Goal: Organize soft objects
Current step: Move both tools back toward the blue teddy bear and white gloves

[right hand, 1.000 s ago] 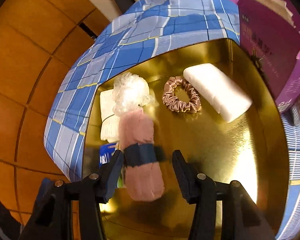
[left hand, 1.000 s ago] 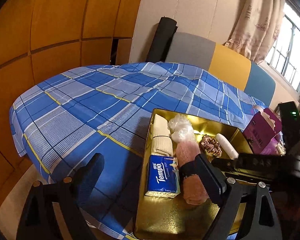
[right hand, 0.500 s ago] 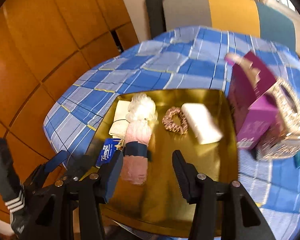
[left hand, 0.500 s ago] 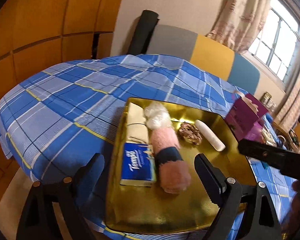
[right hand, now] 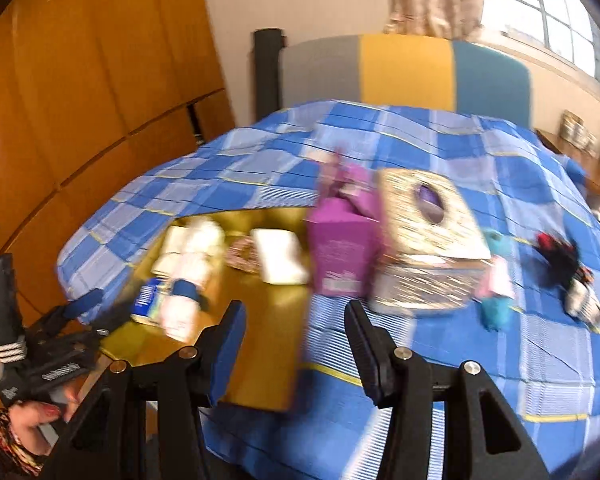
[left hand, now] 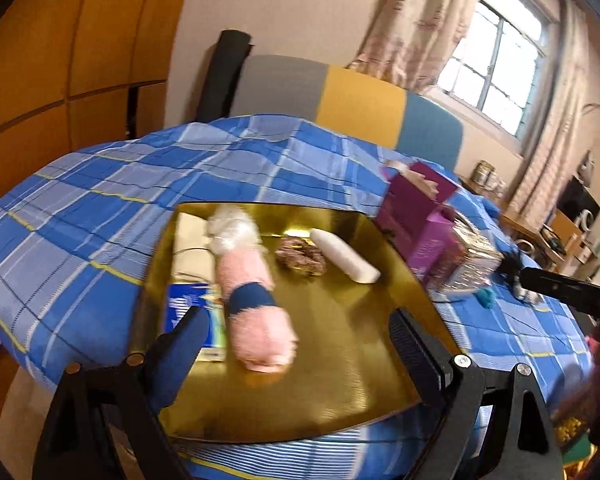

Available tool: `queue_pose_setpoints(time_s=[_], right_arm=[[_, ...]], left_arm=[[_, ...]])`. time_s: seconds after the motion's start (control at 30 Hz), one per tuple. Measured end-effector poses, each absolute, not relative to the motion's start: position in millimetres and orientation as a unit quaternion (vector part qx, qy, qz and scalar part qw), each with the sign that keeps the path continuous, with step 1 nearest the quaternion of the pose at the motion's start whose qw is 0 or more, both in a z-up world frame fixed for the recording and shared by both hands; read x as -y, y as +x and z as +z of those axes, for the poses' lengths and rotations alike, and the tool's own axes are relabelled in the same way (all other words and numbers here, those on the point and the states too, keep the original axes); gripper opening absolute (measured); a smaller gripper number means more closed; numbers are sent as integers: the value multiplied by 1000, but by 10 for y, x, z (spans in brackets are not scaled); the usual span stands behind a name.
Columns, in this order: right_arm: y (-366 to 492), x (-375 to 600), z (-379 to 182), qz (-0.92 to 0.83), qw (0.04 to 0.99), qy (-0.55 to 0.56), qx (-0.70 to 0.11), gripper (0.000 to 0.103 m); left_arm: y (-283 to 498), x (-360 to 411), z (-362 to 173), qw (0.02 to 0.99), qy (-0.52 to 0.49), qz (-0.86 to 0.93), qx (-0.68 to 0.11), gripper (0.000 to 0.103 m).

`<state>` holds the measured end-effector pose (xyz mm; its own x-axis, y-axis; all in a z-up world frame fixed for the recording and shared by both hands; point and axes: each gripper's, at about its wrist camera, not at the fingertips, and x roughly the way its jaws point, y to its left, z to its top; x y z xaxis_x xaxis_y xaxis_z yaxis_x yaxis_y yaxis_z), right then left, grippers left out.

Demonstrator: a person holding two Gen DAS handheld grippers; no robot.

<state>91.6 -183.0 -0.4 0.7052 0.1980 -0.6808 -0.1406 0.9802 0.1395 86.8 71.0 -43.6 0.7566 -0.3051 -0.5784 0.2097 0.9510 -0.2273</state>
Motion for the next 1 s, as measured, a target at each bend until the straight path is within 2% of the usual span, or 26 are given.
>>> queue_pose_setpoints(time_s=[0.53,1.0], right_arm=[[1005,3659,-603,-70,889,81,-445,52],[1893,3885,-1138,-58,851,131,-505,56]], left_arm=[[756,405,-351,902,-19,-248,-354,92],[720,752,-457,887,16,-255,-384,92]])
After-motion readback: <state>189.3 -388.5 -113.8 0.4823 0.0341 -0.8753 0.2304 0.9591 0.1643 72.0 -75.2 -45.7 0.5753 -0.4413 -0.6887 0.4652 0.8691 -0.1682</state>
